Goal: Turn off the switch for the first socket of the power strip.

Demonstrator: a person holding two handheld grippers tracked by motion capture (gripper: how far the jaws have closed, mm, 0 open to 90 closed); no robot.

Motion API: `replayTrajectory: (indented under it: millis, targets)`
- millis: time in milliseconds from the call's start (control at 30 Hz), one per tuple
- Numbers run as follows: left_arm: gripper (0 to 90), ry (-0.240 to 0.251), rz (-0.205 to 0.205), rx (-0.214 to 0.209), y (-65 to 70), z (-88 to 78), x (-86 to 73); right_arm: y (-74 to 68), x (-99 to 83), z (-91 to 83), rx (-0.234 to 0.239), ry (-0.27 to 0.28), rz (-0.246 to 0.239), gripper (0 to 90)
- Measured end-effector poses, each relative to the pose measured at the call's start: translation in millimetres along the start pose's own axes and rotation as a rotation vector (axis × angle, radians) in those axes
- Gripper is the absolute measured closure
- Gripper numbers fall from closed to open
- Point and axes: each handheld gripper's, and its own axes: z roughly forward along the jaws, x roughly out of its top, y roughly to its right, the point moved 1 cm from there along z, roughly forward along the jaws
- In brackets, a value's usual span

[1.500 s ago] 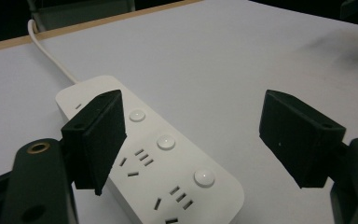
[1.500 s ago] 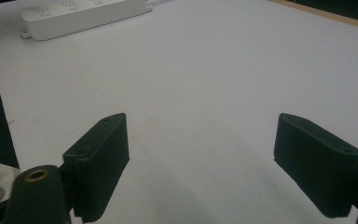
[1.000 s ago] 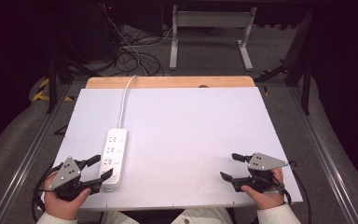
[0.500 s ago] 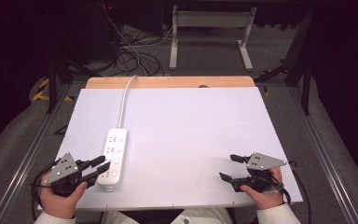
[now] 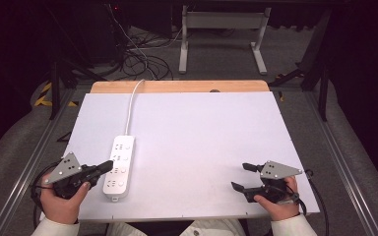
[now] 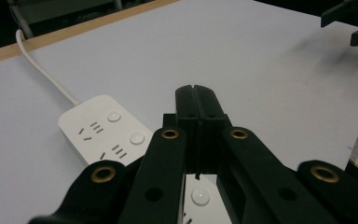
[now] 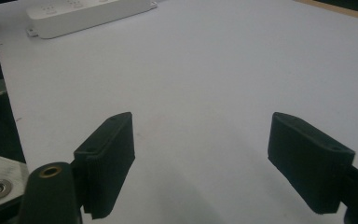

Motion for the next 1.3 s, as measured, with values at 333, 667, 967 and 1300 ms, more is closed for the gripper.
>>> replayTrajectory:
  millis: [333,667,967,1300]
  targets:
    - [90.0,-0.009,-0.007,-0.016,-7.2,7.9,13.0,0.1,-0.2,0.1,0.006,0.0,0.003,23.2]
    - [90.0,-0.017,-0.014,-0.008,-16.1,16.6,21.6,0.2,-0.4,0.0,0.011,0.002,0.006,23.1]
    - [90.0,-0.017,-0.017,0.005,-24.1,26.0,29.8,0.1,-0.5,-0.2,0.013,0.004,0.007,23.1]
    - [90.0,-0.026,-0.03,0.019,-38.7,40.5,29.1,0.2,-0.7,-0.3,0.019,0.01,0.01,23.1]
